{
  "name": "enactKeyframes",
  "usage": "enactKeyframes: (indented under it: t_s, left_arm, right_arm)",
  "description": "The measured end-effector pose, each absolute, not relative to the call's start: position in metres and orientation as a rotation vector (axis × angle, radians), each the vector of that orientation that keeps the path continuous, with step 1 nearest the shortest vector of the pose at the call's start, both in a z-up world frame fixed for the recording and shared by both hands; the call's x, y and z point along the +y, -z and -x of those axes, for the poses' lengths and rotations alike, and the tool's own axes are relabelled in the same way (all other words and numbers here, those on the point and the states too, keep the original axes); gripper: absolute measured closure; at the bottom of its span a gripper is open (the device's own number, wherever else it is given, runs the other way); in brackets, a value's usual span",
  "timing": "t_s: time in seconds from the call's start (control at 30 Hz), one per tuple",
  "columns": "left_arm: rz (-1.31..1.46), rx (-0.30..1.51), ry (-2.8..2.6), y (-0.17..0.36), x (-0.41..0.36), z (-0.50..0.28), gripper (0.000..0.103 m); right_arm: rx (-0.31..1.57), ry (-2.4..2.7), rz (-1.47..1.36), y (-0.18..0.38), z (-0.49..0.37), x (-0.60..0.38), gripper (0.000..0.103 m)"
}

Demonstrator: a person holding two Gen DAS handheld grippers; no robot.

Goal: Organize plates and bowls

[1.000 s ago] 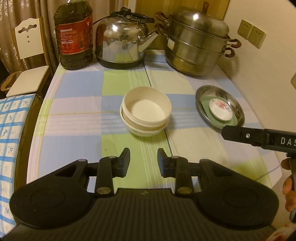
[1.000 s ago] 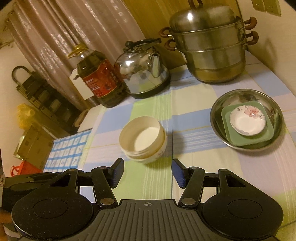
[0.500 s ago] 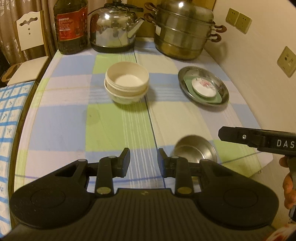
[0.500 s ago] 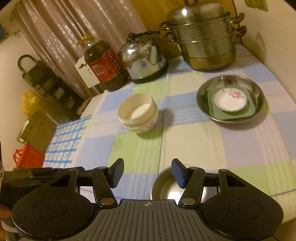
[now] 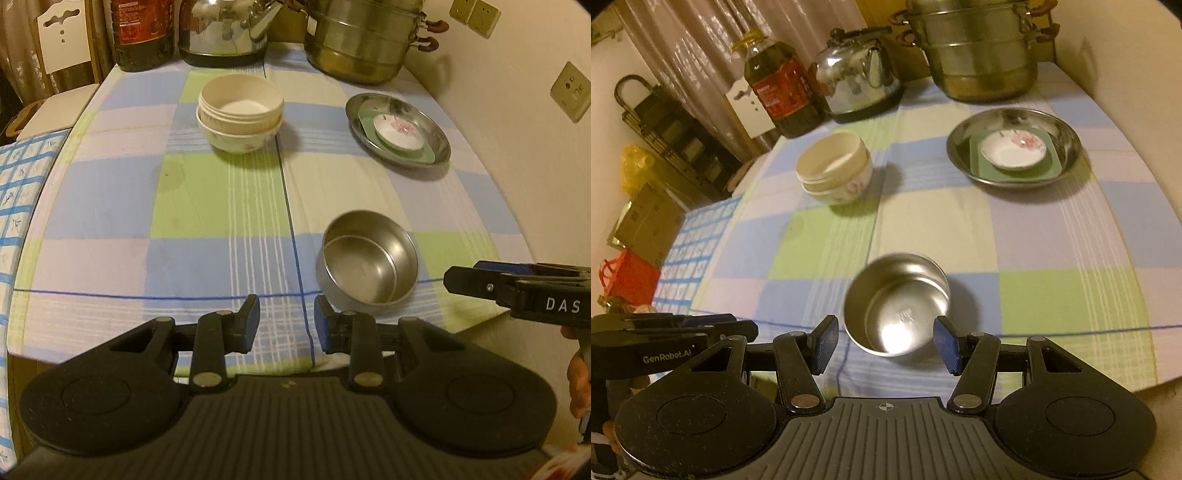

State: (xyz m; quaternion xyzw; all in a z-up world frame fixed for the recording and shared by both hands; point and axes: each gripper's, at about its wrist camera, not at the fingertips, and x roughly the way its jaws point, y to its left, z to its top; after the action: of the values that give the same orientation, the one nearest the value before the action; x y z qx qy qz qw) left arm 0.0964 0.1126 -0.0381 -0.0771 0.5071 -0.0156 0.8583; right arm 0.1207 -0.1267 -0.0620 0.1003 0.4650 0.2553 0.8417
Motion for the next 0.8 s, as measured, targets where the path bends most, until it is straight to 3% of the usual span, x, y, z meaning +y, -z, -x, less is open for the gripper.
enactKeyframes:
  t_s: [0.8]
  left_arm:
    - [0.142,1.115,0.086,0.062,0.088,-0.104,0.075]
  right_arm:
    - [1.034,-0.483,-0.125,0.088,-0.116,-0.142,0.046]
